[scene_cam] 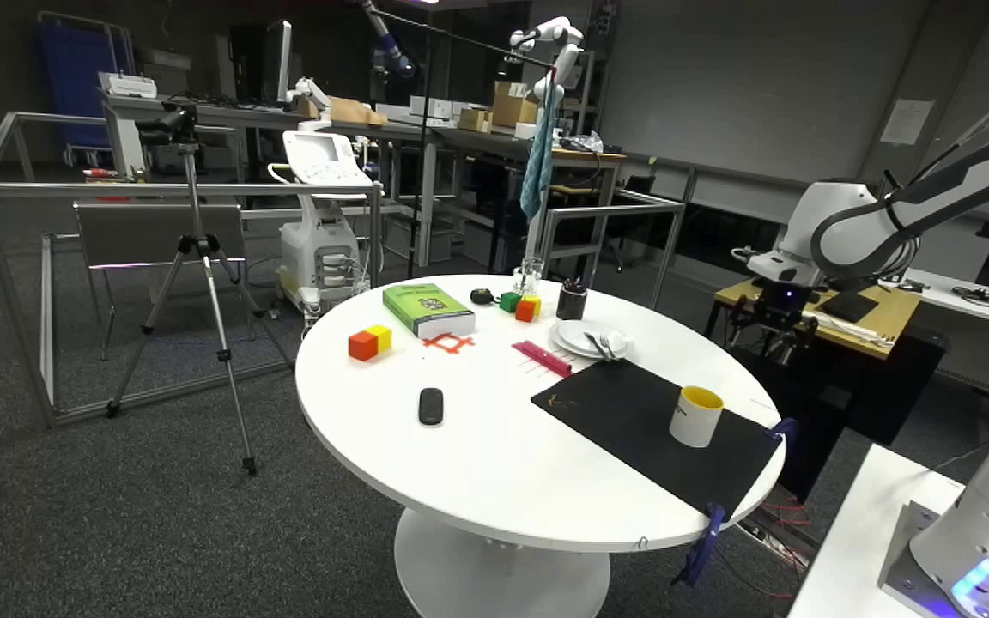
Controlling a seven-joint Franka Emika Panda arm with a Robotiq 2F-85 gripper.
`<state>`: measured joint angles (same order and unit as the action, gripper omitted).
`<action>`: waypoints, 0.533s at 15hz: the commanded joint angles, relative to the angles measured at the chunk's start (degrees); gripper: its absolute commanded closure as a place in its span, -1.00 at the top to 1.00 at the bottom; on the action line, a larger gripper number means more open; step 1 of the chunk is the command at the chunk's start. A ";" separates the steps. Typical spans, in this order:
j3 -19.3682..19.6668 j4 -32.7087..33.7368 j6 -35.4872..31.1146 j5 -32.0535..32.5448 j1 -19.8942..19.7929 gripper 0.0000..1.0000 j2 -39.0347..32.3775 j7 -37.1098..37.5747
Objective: Move the white mug to the left of the black mat
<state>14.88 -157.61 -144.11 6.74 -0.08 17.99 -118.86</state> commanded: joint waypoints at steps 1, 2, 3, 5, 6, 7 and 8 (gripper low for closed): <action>-0.99 -0.05 -2.20 -2.37 -0.71 1.00 -3.27 0.87; -1.37 -0.21 -2.41 -1.53 -1.14 1.00 -4.10 1.03; -1.59 -0.16 -1.92 -1.11 -1.30 1.00 -4.56 0.94; -1.65 0.01 0.04 -1.61 -1.24 1.00 -3.84 -0.14; -1.81 0.01 0.04 -1.60 -1.26 1.00 -4.31 -0.14; -1.92 0.02 0.04 -1.59 -1.25 1.00 -4.42 -0.13; -1.97 0.02 0.04 -1.59 -1.24 1.00 -4.42 -0.13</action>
<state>14.19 -157.60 -144.15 5.64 -0.14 13.57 -118.67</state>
